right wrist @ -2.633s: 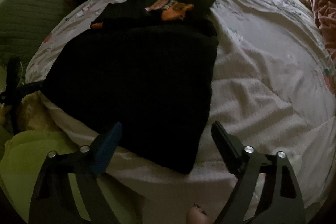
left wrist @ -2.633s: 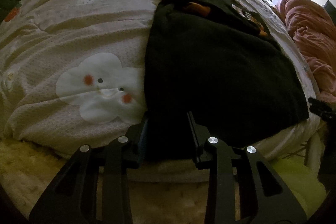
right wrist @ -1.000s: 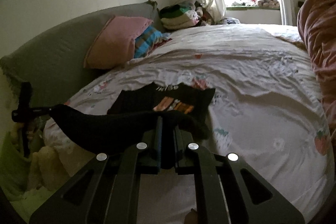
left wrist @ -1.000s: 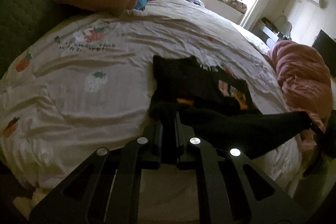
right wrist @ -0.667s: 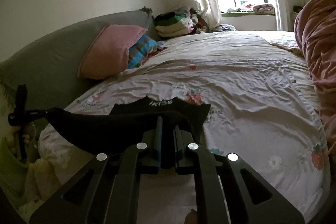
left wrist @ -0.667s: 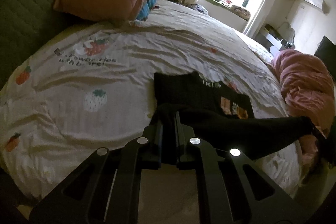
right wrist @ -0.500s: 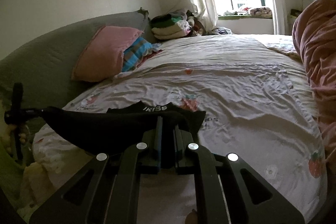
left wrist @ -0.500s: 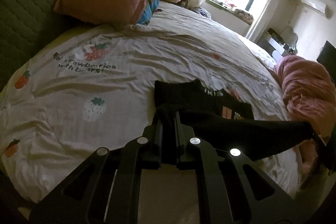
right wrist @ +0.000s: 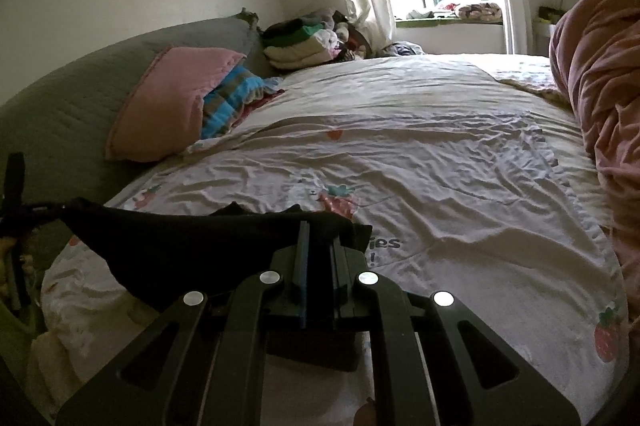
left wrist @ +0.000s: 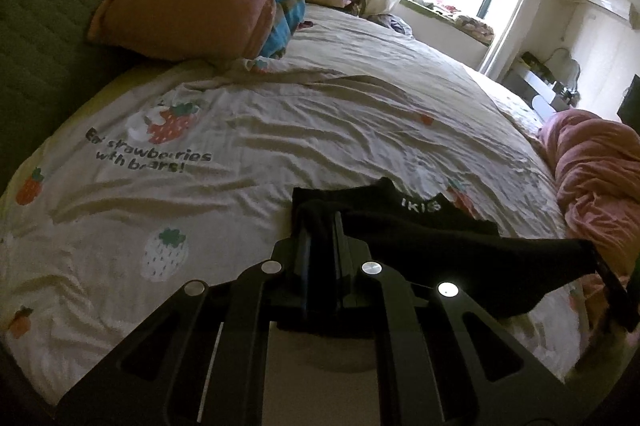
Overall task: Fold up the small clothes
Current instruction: 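Lift the hem with both tools and fold it over toward the collar, then lower the hem onto the collar and open both tools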
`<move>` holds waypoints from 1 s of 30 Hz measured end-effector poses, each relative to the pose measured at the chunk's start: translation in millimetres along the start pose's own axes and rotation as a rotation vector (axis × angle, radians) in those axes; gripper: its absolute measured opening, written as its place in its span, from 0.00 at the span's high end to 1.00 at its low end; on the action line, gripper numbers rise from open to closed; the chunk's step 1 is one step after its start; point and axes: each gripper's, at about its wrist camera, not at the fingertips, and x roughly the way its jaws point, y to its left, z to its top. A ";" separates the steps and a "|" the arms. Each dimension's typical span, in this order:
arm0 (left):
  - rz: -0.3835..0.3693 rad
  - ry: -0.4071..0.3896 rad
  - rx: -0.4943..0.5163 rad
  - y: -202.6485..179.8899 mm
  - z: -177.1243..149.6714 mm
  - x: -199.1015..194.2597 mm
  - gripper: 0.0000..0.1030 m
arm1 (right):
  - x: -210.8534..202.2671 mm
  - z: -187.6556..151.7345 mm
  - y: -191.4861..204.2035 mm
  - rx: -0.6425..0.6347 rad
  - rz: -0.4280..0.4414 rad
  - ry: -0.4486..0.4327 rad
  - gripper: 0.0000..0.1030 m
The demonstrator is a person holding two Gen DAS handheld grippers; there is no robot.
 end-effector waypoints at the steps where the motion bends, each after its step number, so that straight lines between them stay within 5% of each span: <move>1: 0.004 0.001 0.001 -0.4 0.9 2.6 0.97 | 4.7 1.0 -0.9 -0.004 -0.005 0.004 0.93; 30: 0.109 0.108 0.049 8.6 1.0 116.9 0.97 | 116.8 -10.8 -18.9 -0.019 -0.115 0.160 0.92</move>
